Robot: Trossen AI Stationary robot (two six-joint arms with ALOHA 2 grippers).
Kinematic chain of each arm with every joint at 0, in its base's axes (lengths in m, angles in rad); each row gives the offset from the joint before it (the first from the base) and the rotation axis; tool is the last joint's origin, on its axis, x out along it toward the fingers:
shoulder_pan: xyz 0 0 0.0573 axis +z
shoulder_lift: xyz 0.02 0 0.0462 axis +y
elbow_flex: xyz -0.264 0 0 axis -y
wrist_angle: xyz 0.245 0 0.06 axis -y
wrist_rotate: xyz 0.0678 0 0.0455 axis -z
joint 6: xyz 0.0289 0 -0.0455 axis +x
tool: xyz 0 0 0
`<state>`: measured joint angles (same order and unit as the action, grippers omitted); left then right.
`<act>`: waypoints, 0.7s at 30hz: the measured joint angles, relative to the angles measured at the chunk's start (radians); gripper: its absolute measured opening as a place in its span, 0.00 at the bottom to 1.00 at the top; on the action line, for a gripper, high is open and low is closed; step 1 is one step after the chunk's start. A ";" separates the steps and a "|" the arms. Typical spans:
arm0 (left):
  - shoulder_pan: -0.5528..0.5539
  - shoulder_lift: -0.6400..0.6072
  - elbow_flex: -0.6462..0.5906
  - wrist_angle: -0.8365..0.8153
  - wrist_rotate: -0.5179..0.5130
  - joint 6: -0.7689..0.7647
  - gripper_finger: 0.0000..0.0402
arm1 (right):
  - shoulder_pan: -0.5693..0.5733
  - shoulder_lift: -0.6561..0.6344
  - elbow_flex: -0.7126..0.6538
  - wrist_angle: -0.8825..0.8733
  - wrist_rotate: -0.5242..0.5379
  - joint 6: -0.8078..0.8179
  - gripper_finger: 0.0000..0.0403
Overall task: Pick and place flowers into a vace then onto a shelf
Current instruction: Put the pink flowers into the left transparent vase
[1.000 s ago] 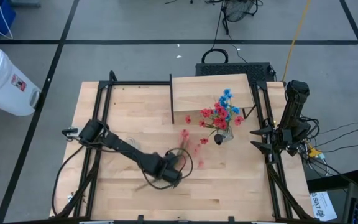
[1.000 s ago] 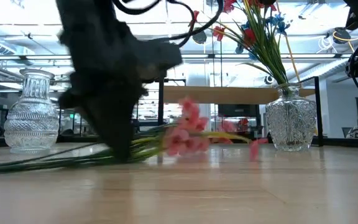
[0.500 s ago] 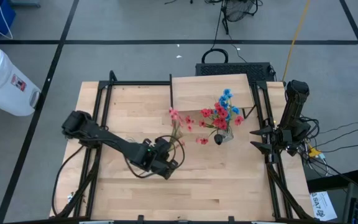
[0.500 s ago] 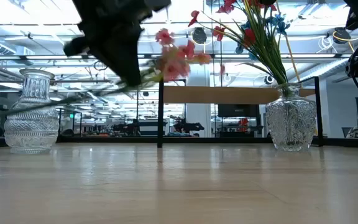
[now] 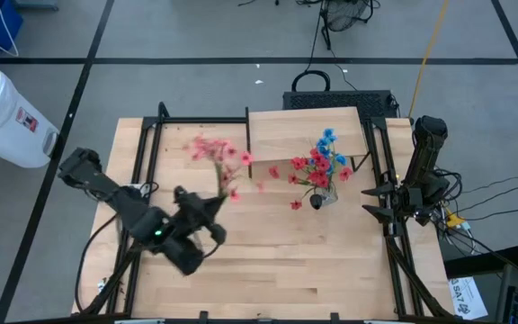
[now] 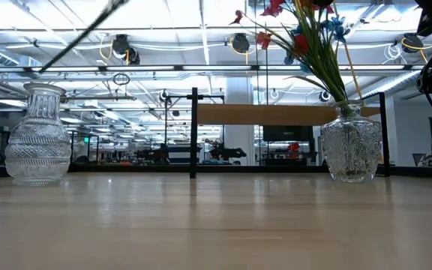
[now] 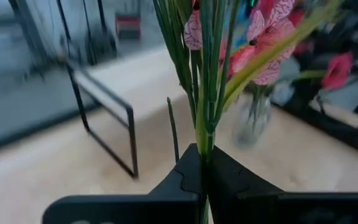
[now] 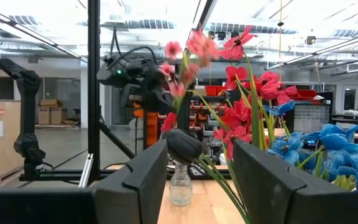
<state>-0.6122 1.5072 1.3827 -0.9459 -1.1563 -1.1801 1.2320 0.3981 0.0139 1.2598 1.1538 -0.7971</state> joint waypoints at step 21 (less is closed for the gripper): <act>-0.169 -0.031 0.000 -0.339 -0.394 -0.201 0.02 | 0.000 0.000 0.000 -0.016 0.001 0.000 0.43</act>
<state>-0.7811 1.4761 1.3827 -1.2851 -1.5502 -1.3812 1.2320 0.3981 0.0143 1.2434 1.1545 -0.7971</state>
